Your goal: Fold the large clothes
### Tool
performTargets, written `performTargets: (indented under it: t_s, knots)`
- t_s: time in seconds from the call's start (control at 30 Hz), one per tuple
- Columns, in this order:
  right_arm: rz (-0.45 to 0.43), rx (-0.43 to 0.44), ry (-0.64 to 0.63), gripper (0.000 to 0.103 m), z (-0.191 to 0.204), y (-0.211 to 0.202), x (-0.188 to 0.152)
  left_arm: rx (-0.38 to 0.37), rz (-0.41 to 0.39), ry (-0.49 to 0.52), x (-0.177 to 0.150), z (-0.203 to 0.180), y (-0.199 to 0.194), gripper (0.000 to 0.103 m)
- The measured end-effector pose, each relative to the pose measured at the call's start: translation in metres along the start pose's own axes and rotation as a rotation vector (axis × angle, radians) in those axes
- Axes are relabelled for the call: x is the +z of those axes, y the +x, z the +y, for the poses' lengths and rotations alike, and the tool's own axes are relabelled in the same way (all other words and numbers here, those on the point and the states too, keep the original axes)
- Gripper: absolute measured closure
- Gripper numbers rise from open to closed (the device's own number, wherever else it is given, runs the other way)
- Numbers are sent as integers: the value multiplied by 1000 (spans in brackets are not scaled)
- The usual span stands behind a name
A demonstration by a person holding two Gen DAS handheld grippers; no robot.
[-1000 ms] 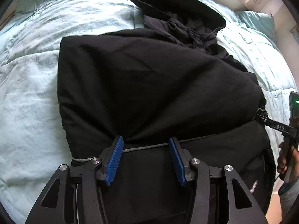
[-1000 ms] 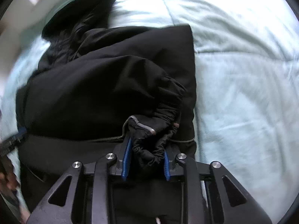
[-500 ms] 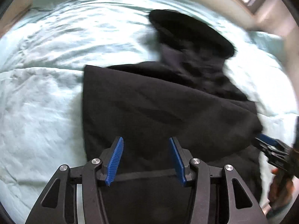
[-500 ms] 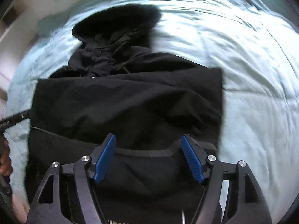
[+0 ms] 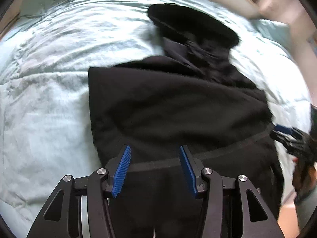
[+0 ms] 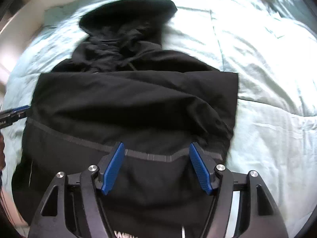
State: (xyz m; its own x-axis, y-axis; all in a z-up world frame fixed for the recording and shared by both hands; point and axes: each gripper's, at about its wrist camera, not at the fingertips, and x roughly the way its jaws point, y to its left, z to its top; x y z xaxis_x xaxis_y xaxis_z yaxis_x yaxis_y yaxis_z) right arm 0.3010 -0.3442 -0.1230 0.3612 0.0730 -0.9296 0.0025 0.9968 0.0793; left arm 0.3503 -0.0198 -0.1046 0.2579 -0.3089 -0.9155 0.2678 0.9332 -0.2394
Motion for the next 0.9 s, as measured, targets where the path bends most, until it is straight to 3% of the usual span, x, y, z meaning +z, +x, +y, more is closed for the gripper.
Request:
performTargets:
  t_s: [0.07,0.17,0.23,0.3,0.43,0.67,0.9]
  knots:
    - [30,-35,-4,34,-4,2,-17,9,27,-11,-19,7,0,50]
    - [101,-36,54,34,-19,27,-32,94,84,-59,-39,29,27,50]
    - [132,-5,111,33,-34,37,-39,76,93,-112,-45,41,34,44]
    - [142,14,144,34,-40,38,-37,49,92,-142,-44,49,24,44]
    - [133,-32,103,34,-41,17,-27,47,57,-118,-38,54,-10,44]
    - [4,-37,93,34,-44,-31,15,31,-112,-66,15,38,-58,44]
    - [-135,-4,89,33,-37,-38,97,15,-216,34,106,-5,-42,44]
